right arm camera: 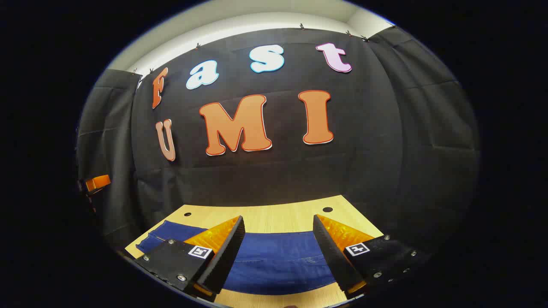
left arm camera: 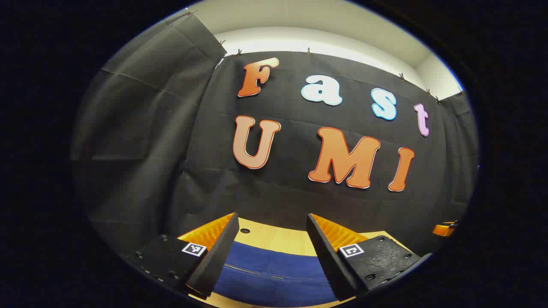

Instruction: Grasp the waist and the cuffs of the jeans and fold them to make the two legs overlap; first hold the waist and fold one-third of the jeans toward the cuffs, then hold the cuffs and fold the remaining one-third in the same direction to finish folding.

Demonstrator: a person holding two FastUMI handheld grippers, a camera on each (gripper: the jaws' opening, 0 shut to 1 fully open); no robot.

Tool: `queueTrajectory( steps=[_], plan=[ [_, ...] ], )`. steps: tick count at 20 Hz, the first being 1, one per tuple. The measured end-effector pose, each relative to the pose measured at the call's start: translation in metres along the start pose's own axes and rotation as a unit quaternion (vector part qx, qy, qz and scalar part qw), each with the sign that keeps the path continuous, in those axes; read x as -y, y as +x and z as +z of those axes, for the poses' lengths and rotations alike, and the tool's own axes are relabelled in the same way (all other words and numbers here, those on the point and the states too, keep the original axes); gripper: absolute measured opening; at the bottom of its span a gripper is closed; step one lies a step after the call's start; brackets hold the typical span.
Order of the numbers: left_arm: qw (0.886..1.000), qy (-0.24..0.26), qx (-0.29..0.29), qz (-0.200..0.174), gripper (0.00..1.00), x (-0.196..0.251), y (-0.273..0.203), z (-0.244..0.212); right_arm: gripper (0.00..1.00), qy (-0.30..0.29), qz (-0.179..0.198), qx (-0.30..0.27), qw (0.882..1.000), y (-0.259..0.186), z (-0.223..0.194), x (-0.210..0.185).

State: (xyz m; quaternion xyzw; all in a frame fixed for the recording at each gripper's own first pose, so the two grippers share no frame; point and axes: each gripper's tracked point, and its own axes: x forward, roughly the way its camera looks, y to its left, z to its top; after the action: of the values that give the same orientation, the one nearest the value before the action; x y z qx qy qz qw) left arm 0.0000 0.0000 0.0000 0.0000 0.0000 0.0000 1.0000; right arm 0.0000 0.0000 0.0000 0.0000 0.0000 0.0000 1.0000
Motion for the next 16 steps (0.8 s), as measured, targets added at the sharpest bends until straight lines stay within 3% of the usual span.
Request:
queueTrajectory(
  steps=[16],
  plan=[
    [0.999,0.031,0.004,-0.013,0.94,0.011,0.0,0.003,0.97,-0.021,0.005,-0.003,1.0,0.004,-0.004,-0.003]
  ],
)
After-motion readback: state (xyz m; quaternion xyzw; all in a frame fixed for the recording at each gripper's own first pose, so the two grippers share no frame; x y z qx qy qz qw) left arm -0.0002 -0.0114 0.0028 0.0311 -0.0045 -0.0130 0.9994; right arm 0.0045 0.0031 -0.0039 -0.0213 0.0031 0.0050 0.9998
